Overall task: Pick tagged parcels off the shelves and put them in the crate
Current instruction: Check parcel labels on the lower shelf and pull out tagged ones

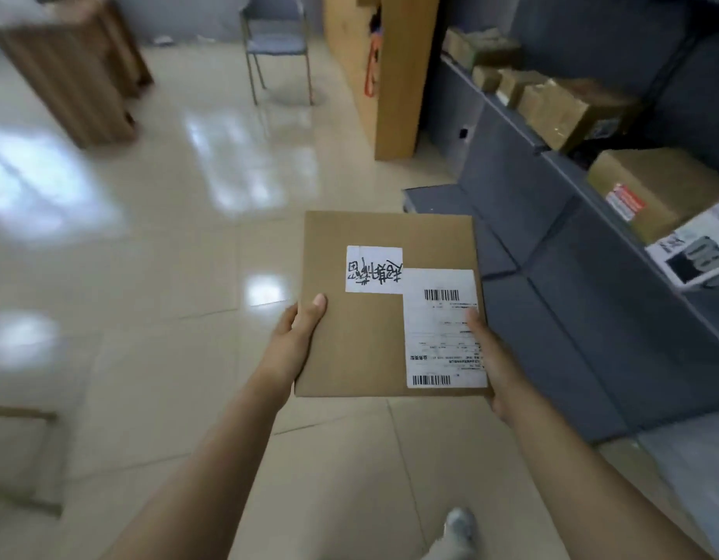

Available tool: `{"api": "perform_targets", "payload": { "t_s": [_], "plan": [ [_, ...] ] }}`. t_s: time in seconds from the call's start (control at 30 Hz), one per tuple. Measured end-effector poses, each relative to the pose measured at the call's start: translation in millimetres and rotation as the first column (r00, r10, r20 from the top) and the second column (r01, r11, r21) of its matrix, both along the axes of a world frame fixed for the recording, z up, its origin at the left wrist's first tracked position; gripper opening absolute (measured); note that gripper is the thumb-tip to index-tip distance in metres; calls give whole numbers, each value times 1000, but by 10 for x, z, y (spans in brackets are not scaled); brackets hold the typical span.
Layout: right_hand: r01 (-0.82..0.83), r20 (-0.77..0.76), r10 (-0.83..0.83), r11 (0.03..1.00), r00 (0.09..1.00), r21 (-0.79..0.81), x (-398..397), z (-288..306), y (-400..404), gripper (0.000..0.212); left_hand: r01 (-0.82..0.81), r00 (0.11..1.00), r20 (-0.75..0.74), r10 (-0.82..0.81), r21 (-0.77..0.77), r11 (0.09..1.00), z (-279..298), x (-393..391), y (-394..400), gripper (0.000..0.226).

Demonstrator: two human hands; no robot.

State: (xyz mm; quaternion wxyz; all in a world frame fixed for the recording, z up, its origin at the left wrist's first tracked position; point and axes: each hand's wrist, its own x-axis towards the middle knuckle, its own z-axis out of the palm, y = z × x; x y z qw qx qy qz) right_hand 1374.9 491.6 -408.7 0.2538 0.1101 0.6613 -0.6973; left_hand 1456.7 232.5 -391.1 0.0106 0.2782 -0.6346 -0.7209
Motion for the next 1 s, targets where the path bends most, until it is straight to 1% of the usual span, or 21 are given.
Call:
{"api": "perform_targets", "payload": {
  "t_s": [0.1,0.2,0.3,0.33,0.37,0.4,0.43,0.47,0.53,0.57,0.67,0.73,0.77,0.83,0.9,0.93,1.0],
  "plan": [
    [-197,8,197,979,980,-47,251,99,-1295,59,-223,974,25,224,-28,974,123,730,-1064,41],
    [-386,-9,386,919,922,-82,490,222,-2435,57,-406,912,26,409,-62,912,244,1374,-1910,44],
    [-537,-27,537,841,843,-58,658,304,-3421,60,-562,824,29,566,-88,823,256,1867,-2580,30],
    [-575,-32,574,817,818,-49,699,309,-3723,62,-607,792,24,611,-83,790,262,1996,-2766,33],
    [-609,-33,609,792,793,-44,733,302,-4009,65,-645,761,20,648,-73,761,246,2110,-2954,44],
    [-642,-32,641,765,767,-40,757,282,-4291,67,-681,730,22,683,-65,730,221,2204,-3135,59],
    [-675,-29,674,737,738,-38,778,262,-4571,68,-713,699,31,715,-55,699,170,2287,-3326,72],
    [-705,-28,705,708,709,-37,789,237,-4840,67,-738,673,33,739,-49,673,155,2346,-3500,74],
    [-755,-22,755,654,655,-35,789,178,-5385,66,-786,615,35,788,-55,616,107,2427,-3883,60],
    [-775,-21,775,631,631,-35,775,153,-5650,67,-804,590,44,806,-55,592,98,2445,-4081,58],
    [-831,-23,831,556,556,-19,691,162,-6465,76,-841,537,51,842,-42,539,160,2447,-4670,76],
    [-865,-33,864,502,502,-11,657,239,-7027,77,-876,479,52,876,-36,481,245,2480,-5044,81],
    [-883,-40,882,470,470,-11,663,295,-7315,77,-893,447,49,893,-33,448,279,2524,-5228,80],
    [-922,-64,920,387,387,-15,763,435,-7895,73,-927,372,31,928,-43,373,401,2642,-5548,69],
    [-956,-90,952,292,293,-25,965,592,-8443,70,-965,258,20,966,-43,259,541,2826,-5868,59],
    [-967,-103,961,254,256,-33,1082,682,-8709,67,-974,218,5,976,-58,218,649,2927,-6033,58],
    [-980,-146,969,191,198,-58,1294,888,-9225,59,-978,185,-53,981,-104,179,909,3131,-6391,61]
  ]
}}
